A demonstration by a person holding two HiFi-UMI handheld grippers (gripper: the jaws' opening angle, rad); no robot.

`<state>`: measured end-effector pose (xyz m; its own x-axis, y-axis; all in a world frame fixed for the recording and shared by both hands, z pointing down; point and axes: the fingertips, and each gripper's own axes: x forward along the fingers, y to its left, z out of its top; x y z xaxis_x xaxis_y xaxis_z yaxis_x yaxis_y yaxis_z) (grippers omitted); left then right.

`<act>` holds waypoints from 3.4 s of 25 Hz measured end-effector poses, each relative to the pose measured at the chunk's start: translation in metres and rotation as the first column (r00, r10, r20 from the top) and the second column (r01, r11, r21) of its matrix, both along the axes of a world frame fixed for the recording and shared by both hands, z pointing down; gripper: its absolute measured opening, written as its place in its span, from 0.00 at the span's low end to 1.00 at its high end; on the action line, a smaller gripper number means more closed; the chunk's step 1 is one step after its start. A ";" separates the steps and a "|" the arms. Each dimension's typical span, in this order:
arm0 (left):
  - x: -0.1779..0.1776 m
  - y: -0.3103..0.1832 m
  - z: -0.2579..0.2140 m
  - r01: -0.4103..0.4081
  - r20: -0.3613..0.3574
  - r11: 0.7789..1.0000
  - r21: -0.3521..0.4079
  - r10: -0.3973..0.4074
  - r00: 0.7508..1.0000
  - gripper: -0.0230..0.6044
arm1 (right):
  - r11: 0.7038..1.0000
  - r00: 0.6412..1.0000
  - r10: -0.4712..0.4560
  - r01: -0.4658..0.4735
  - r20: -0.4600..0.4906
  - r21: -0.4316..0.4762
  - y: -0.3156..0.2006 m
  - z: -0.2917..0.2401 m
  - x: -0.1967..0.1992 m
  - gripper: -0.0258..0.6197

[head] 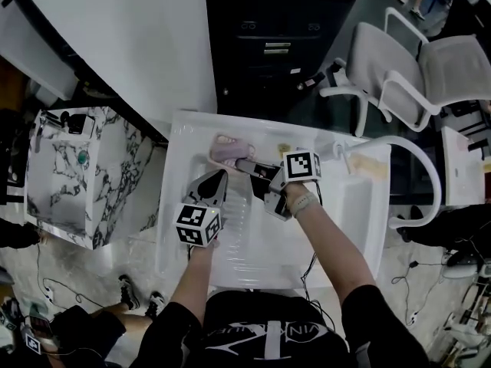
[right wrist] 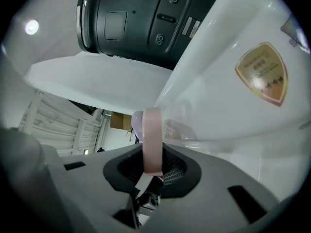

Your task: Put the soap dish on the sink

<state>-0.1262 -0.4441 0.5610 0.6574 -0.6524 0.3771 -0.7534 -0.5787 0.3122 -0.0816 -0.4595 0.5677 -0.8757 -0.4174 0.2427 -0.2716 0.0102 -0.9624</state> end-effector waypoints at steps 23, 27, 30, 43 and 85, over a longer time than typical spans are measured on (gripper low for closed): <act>0.016 -0.013 0.019 -0.050 -0.015 0.998 -0.047 0.049 0.999 0.06 | 0.966 0.985 0.068 -0.026 0.156 -0.257 -0.014 0.019 -0.003 0.17; 0.021 -0.014 0.019 -0.049 -0.043 0.997 -0.064 0.046 0.998 0.06 | 0.968 0.987 0.039 0.002 0.159 -0.250 -0.013 0.015 -0.003 0.31; 0.025 -0.013 0.020 -0.049 -0.055 0.997 -0.067 0.045 0.997 0.06 | 0.971 0.990 0.017 0.016 0.137 -0.239 -0.010 0.016 -0.003 0.37; 0.039 -0.015 0.026 -0.065 -0.045 0.995 -0.082 0.061 0.997 0.06 | 0.974 0.998 -0.013 0.028 0.069 -0.223 0.004 0.023 -0.001 0.46; 0.011 0.007 -0.020 0.024 -0.087 0.999 -0.036 -0.027 0.996 0.06 | 0.874 0.885 0.091 0.149 -0.456 0.463 0.051 -0.028 0.032 0.10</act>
<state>-0.1150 -0.4374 0.5411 0.6723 -0.6567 0.3417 -0.7365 -0.5473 0.3974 -0.0494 -0.4089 0.5401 -0.7303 -0.5605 0.3904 -0.6630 0.4442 -0.6026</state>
